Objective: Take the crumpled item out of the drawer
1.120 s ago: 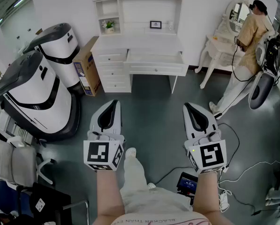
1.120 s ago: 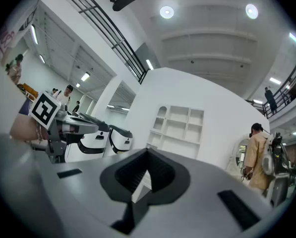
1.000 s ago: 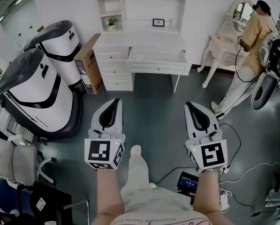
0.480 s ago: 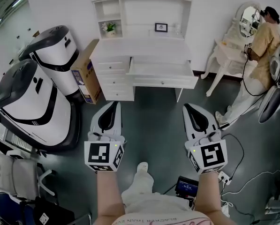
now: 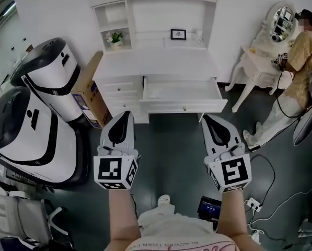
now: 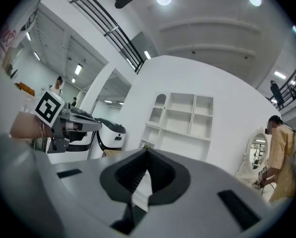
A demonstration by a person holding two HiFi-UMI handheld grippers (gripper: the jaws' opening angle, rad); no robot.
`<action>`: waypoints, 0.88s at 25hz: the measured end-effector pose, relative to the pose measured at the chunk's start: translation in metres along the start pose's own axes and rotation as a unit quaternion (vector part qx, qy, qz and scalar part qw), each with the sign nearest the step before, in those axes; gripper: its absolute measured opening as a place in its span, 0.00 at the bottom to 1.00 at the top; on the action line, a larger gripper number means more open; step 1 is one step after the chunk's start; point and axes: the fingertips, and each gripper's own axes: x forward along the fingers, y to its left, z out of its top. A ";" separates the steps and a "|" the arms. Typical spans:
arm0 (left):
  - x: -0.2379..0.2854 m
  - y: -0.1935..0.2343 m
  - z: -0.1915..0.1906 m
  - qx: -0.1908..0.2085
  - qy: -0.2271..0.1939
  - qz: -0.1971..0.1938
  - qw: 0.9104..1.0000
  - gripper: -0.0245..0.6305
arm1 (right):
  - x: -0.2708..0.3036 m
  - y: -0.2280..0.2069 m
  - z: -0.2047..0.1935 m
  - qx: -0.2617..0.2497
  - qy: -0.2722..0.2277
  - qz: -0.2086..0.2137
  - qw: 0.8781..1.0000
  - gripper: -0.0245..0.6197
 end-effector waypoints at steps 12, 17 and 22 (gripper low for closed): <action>0.050 0.049 -0.023 -0.004 0.007 0.005 1.000 0.05 | 0.074 -0.006 -0.021 0.001 0.014 0.001 1.000 0.05; 0.067 0.065 -0.035 -0.002 0.009 0.016 1.000 0.05 | 0.104 -0.014 -0.030 0.002 0.012 0.003 1.000 0.05; 0.095 0.083 -0.046 0.002 0.013 0.029 0.999 0.05 | 0.143 -0.028 -0.039 0.006 0.006 0.011 1.000 0.05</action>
